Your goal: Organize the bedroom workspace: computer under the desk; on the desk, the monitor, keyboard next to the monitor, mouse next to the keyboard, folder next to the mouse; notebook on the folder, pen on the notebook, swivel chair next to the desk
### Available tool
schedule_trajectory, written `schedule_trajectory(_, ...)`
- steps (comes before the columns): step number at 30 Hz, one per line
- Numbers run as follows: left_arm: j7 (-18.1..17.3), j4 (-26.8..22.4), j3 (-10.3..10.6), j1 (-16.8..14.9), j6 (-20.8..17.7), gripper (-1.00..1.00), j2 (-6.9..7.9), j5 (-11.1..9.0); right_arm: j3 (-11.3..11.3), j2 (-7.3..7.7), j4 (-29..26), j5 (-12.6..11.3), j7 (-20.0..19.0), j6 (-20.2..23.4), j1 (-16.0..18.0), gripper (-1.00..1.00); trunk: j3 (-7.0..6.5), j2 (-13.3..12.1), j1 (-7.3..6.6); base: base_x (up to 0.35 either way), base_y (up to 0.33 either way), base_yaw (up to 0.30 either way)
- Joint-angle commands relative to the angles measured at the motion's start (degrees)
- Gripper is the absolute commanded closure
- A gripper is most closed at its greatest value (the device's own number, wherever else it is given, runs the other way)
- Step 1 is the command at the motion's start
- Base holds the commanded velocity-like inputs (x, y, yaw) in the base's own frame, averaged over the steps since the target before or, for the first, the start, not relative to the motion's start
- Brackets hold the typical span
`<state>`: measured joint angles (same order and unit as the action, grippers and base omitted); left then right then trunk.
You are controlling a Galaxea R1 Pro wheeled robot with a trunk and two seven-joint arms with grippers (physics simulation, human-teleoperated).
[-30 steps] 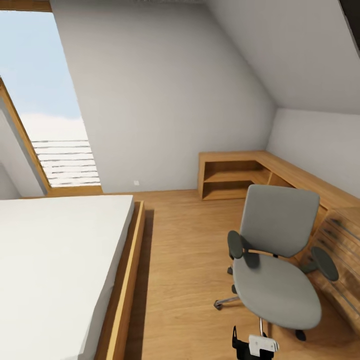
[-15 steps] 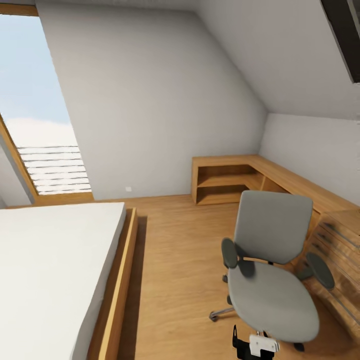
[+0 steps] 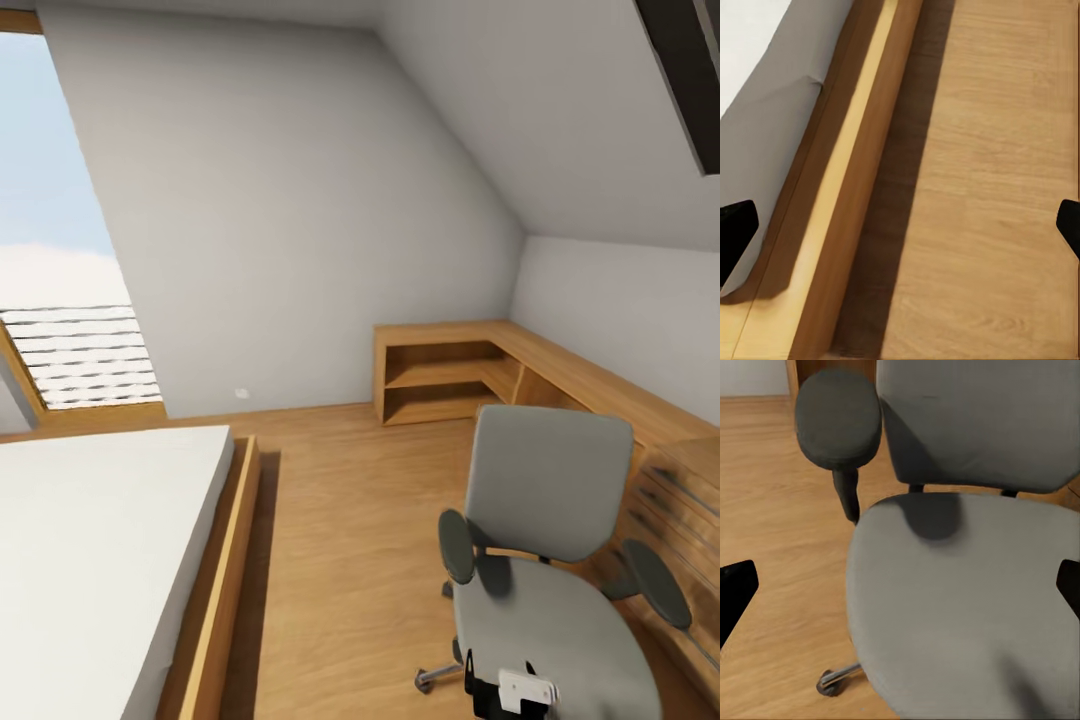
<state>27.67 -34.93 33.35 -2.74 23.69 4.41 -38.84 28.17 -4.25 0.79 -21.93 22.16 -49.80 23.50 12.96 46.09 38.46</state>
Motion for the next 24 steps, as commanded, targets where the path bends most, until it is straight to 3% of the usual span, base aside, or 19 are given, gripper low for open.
schedule_trajectory(1,0.39,-0.05,0.48,-0.08,0.30,-1.00,0.08,-0.46,0.47,-0.04,0.08,-0.23,0.34,-0.12,0.06,-1.00,-0.01,0.05,0.04,0.327,-0.001,-0.004)
schedule_trajectory(8,0.37,-0.05,0.42,-0.08,0.27,-1.00,0.07,-0.52,0.53,-0.16,0.09,-0.18,0.34,-0.10,0.06,-1.00,-0.63,0.05,0.04,0.178,0.000,0.057)
schedule_trajectory(24,0.36,0.13,0.43,-0.08,0.27,-1.00,0.07,-0.54,0.54,-0.16,0.09,-0.05,0.26,0.34,0.06,-1.00,-1.30,0.05,0.04,0.014,0.000,0.164)
